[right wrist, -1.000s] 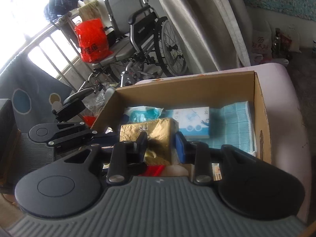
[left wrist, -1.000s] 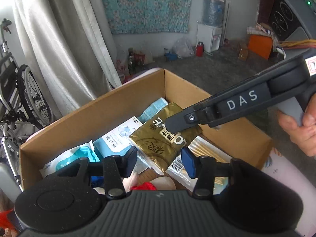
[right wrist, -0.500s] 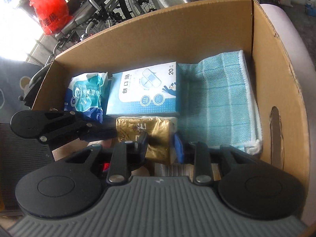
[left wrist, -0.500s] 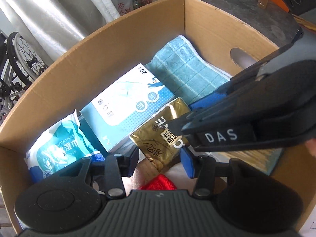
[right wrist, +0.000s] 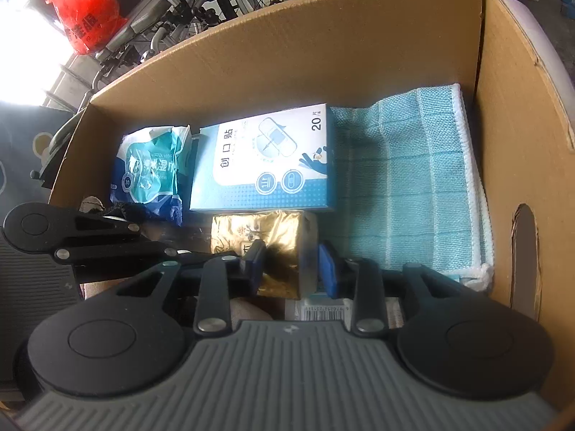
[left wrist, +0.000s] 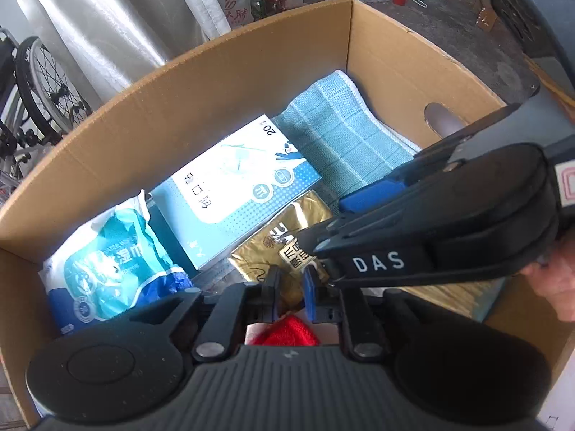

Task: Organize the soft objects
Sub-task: 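Open the right tool to release the tissue pack in the box, then grasp the green-white scrunchie with the left tool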

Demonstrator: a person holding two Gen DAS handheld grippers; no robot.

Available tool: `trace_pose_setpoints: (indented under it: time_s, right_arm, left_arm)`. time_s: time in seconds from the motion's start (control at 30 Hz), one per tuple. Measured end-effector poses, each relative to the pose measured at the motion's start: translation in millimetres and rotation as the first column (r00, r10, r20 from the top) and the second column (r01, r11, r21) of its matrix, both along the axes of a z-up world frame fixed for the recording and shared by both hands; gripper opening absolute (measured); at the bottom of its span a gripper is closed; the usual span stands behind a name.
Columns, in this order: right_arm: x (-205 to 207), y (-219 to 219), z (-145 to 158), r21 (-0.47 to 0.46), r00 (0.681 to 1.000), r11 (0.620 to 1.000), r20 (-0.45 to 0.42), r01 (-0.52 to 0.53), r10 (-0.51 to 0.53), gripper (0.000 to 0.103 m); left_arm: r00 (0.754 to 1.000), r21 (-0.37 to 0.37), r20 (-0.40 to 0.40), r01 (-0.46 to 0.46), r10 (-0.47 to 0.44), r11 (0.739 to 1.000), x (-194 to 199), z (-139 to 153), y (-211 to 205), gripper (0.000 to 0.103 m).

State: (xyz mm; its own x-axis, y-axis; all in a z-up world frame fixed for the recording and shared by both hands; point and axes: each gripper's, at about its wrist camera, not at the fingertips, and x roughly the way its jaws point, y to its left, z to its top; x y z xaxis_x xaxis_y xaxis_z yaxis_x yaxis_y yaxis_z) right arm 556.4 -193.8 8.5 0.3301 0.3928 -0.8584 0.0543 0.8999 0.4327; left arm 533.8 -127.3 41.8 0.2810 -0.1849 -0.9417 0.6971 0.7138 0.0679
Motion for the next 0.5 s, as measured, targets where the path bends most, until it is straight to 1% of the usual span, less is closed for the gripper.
trace_pose_setpoints:
  time_s: [0.03,0.1,0.17,0.23,0.3,0.33,0.4,0.43,0.5]
  right_arm:
    - [-2,2,3,-0.021,1.000,1.000,0.008,-0.006,0.006,0.038]
    - [-8,3,11,-0.061,0.999,0.998,0.033,-0.014,0.016,0.038]
    - [-14,1,21,-0.076,0.999,0.997,0.049,-0.012,0.016,0.038]
    - [-25,0,39,-0.085,0.994,0.996,0.106,-0.010,0.019,0.039]
    - [-43,-1,67,-0.097,0.979,0.994,0.189,-0.054,0.072,0.039]
    - [-51,0,78,-0.109,0.972,0.991,0.215,-0.070,0.093,0.039]
    - [-74,0,105,-0.123,0.952,0.987,0.275,-0.103,0.134,0.039]
    - [-88,0,116,-0.113,0.942,0.986,0.301,-0.119,0.148,0.039]
    - [-120,-3,136,-0.047,0.925,0.985,0.339,-0.165,0.171,0.040]
  left_arm:
    - [1.000,-0.001,0.021,0.016,-0.016,1.000,-8,10,4,0.018]
    - [0.999,-0.009,0.051,0.018,-0.017,1.000,-22,28,10,0.020]
    - [0.994,-0.023,0.104,0.025,-0.022,0.999,-40,47,18,0.022]
    - [0.985,-0.049,0.166,0.051,-0.042,0.998,-69,69,30,0.026]
    - [0.980,-0.084,0.194,0.069,-0.052,0.994,-98,87,45,0.027]
    - [0.977,-0.098,0.207,0.071,-0.049,0.993,-116,96,54,0.027]
    - [0.974,-0.129,0.222,0.069,-0.039,0.989,-146,107,71,0.030]
    - [0.976,-0.157,0.218,0.048,-0.013,0.986,-164,109,84,0.033]
    - [0.981,-0.199,0.188,-0.008,0.047,0.980,-186,105,102,0.033]
